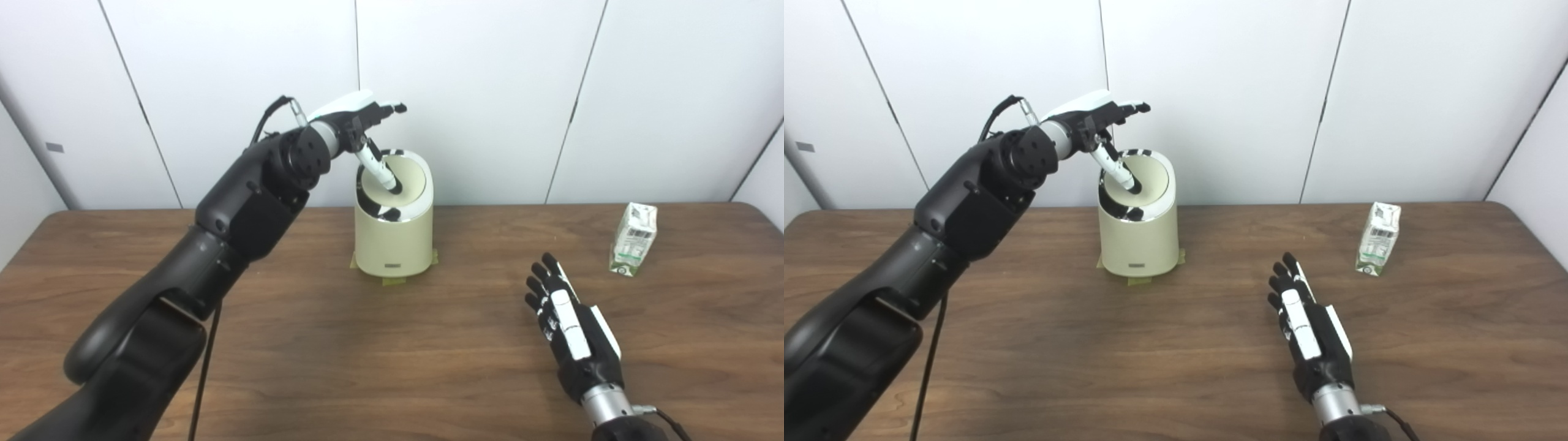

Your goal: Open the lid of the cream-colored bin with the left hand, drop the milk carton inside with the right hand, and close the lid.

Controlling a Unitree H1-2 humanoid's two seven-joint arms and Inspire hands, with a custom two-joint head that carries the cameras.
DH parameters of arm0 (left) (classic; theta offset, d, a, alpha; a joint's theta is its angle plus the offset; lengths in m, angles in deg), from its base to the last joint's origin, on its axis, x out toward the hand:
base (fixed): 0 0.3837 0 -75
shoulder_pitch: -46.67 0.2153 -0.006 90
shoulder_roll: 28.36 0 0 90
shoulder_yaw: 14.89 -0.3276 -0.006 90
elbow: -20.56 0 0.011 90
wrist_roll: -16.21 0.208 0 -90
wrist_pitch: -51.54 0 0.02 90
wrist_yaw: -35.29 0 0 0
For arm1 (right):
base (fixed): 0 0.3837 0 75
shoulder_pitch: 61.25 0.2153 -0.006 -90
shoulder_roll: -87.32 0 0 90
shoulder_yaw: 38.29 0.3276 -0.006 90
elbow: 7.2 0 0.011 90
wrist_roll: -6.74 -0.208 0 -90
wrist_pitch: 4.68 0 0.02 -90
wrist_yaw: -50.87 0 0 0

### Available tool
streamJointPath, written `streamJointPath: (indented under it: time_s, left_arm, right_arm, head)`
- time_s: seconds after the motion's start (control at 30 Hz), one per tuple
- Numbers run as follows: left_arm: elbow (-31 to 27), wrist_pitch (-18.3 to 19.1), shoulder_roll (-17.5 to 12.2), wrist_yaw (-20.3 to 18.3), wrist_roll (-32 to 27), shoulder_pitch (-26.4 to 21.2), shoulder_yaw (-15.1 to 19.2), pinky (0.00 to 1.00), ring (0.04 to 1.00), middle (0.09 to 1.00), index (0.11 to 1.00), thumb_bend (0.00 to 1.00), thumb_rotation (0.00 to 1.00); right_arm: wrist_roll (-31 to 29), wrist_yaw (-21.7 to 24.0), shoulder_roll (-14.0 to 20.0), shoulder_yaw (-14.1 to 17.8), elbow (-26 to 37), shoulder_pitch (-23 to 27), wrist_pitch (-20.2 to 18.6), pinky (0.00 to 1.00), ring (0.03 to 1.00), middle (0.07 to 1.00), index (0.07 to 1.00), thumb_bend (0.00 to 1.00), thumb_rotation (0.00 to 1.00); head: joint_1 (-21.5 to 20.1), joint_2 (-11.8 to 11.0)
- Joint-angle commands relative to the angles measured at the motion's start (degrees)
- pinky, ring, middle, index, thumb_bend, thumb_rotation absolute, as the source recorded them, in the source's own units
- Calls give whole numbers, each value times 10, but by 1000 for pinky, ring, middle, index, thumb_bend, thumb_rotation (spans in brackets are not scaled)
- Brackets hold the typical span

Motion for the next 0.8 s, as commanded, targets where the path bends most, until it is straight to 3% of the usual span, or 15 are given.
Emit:
streamJointPath:
  time_s: [0.0,0.5,0.77]
  left_arm:
    - [1,-18,-4,-6,13,-58,6,833,960,996,995,846,6]
    - [25,-59,8,3,57,-55,9,834,953,978,964,855,0]
    - [31,-81,14,3,88,-49,-9,787,915,962,954,892,8]
  right_arm:
    - [0,2,-2,-2,27,16,7,957,971,979,992,620,826]
    - [1,4,-1,-3,38,14,-4,951,969,975,994,629,834]
    - [1,1,-5,-3,45,13,-10,944,961,971,991,624,828]
  head:
    - [1,1]
    - [8,8]
    - [5,11]
